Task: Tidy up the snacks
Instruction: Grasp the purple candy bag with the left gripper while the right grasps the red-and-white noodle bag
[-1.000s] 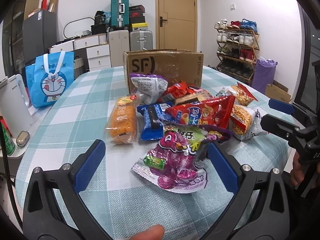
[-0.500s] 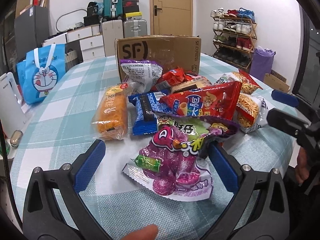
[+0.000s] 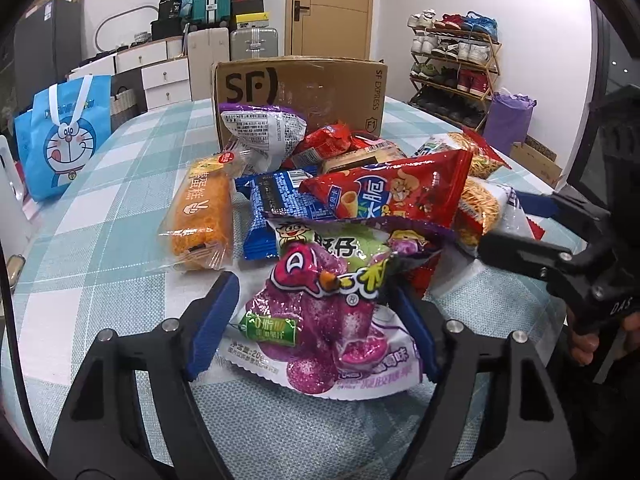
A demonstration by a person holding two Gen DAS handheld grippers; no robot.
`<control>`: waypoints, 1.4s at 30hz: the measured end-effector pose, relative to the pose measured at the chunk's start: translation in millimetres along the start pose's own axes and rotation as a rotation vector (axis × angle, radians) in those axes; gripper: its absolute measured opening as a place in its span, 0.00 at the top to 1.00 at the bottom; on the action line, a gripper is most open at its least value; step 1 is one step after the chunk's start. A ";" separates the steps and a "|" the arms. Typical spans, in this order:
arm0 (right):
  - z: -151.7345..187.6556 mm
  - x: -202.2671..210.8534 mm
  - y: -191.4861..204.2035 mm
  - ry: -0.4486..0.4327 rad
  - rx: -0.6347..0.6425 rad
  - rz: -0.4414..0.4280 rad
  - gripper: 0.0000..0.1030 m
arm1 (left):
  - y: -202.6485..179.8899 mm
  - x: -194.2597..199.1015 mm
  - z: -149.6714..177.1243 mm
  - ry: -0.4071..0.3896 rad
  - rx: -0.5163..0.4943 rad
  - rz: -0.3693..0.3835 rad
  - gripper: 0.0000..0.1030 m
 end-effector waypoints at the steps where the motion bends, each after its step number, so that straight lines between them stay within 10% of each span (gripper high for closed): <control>1: 2.1 -3.7 -0.6 0.022 -0.006 -0.005 0.00 | 0.0 0.1 0.1 0.000 0.003 0.002 0.28; 13: -0.3 -14.7 -2.0 0.035 0.000 0.023 0.03 | 0.0 6.7 0.2 -0.009 0.020 0.002 0.29; 20: -5.1 -5.0 -5.7 -0.009 -0.020 0.006 0.25 | 0.0 9.6 -0.2 -0.014 0.021 -0.003 0.29; 42: -8.7 -20.5 -36.5 0.051 -0.334 -0.092 0.15 | -6.7 15.9 -1.8 -0.042 0.016 0.028 0.45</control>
Point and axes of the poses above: each gripper's, at about its wrist camera, not at the fingertips, and x roughly against the way its jaws point, y to its left, z to its underside, the point moved 6 cm from there along -x, roughly the way its jaws point, and after that the axes turned 15 degrees about -y, right-handed, at the moved point
